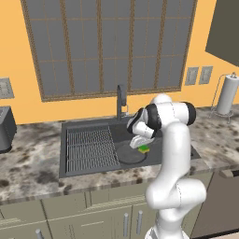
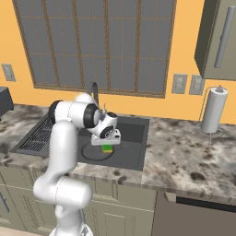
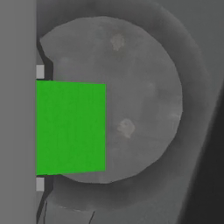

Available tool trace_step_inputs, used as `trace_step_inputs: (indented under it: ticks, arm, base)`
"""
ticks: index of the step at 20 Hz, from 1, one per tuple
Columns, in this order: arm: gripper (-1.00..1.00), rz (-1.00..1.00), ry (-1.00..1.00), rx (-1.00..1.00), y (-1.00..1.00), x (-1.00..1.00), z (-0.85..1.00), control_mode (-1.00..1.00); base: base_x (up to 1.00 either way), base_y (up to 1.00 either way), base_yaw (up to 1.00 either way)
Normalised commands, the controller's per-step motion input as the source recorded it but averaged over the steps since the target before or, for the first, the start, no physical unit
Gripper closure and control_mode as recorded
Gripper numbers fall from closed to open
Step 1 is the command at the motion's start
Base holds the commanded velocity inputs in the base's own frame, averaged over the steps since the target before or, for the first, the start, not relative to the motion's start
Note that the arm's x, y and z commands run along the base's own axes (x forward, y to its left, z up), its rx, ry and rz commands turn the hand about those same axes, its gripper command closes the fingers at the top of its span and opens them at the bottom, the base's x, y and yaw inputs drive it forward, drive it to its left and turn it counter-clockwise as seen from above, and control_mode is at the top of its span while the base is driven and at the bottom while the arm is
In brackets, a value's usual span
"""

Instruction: Pick the pan and sponge and place them into the sink. Then turn on the water.

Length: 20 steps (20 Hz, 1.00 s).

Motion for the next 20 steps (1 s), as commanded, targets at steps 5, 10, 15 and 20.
trace_step_inputs:
  ticks: [5,10,15,20]
  arm:
    - [1.0,0.11,-0.08,0.0,-0.04,0.1,-0.24,-1.0]
    - [1.0,0.1,-0.08,0.0,-0.03,0.11,-0.24,-1.0]
    - [1.0,0.1,-0.08,0.0,-0.02,0.12,-0.24,-1.0]
    - [1.0,0.1,-0.07,0.0,-0.01,0.15,-0.24,-1.0]
  base:
    - [0.0,0.0,0.0]
    - [0.0,0.0,0.0]
    - [0.0,0.0,0.0]
    - [0.0,0.0,0.0]
